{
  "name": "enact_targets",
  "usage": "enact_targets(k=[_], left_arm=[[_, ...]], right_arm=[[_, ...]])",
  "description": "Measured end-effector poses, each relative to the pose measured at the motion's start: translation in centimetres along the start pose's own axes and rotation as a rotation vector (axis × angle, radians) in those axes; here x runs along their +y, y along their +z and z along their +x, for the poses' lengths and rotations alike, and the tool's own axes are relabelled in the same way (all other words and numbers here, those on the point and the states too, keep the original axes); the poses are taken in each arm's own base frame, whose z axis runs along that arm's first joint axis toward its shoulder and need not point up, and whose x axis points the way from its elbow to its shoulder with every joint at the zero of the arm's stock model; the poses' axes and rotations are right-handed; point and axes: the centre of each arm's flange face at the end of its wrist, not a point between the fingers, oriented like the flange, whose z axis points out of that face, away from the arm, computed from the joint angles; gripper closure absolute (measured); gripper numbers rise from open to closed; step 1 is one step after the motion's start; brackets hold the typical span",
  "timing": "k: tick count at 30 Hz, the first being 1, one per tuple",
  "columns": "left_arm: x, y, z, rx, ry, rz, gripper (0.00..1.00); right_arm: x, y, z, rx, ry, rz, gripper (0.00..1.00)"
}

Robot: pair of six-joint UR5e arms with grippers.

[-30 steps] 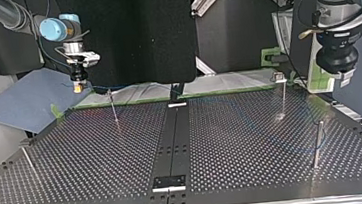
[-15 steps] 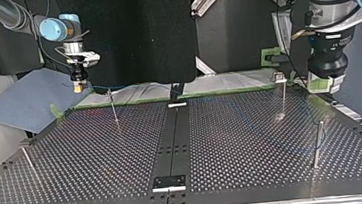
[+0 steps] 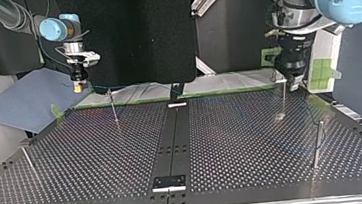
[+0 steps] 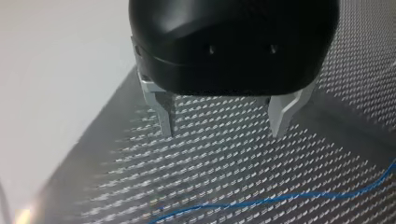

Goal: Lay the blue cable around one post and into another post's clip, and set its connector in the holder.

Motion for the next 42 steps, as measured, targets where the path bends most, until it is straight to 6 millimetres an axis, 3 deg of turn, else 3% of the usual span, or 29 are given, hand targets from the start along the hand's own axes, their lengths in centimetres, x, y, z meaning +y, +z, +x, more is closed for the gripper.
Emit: enact_targets(k=[9, 18, 30, 42], left_arm=[[-1.4, 2.6, 6.1, 0.122, -0.029, 0.104, 0.00], [-2.6, 3.9, 12.6, 0.233, 0.010, 0.177, 0.00], [-3.7, 4.1, 21.5, 0.373, 0.027, 0.240, 0.00], [-6.6, 4.4, 27.3, 0.423, 0.132, 0.375, 0.00]], right_arm=[[0.0, -0.1, -0.1, -0.004, -0.003, -0.004, 1.00], [0.0, -0.1, -0.1, -0.005, -0.008, -0.004, 1.00], [-0.1, -0.1, -0.1, -0.008, -0.020, -0.003, 1.00], [-0.5, -0.1, -0.2, -0.010, -0.020, 0.004, 1.00]])
